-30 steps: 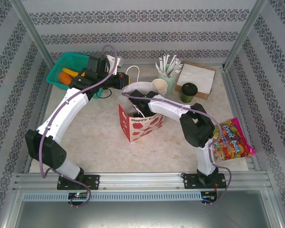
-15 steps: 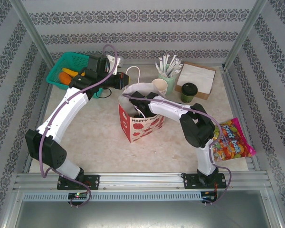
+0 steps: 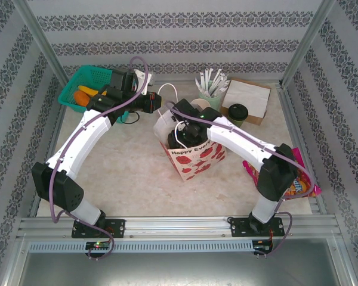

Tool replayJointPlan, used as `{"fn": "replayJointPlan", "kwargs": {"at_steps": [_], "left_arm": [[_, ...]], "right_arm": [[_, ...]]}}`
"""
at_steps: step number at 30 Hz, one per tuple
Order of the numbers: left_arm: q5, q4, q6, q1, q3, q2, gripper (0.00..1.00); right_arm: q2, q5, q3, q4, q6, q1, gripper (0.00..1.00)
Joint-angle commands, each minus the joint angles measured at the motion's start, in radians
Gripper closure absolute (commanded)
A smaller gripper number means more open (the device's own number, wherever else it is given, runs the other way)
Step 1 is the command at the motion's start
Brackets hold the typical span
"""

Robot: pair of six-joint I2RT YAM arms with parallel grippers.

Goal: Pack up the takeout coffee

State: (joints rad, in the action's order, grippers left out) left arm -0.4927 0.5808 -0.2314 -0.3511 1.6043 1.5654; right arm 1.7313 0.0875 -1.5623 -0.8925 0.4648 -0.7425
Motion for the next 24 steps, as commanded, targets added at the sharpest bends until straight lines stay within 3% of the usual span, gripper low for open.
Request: {"fn": "replayJointPlan", "kwargs": {"at_steps": [1,10,15,17,24], "left_arm": [[0.0,0.029,0.026,0.01,0.02,0.007,1.0],[-0.078,0.009,0.041,0.01,0.009,-0.009,1.0],[-0.077,0.034,0.052,0.01,0.004,-0.025,1.0],[-0.064,0.051,0.061,0.009,0.006,-0.028,1.0],[-0.082,0.062,0.127,0.009,-0.016,-0.036,1.0]], "right_arm": [[-0.054,-0.035,-0.019,-0.001,-0.01,-0.011,0.39],[-0.119,-0.016,-0.004,0.075,-0.03,-0.02,0.29],[-0.143,0.046,0.038,0.166,-0.041,-0.035,0.28],[-0.149,0.064,0.053,0.189,-0.047,-0.039,0.23],[-0.23,-0.047,0.143,0.42,-0.112,-0.092,0.16]]}}
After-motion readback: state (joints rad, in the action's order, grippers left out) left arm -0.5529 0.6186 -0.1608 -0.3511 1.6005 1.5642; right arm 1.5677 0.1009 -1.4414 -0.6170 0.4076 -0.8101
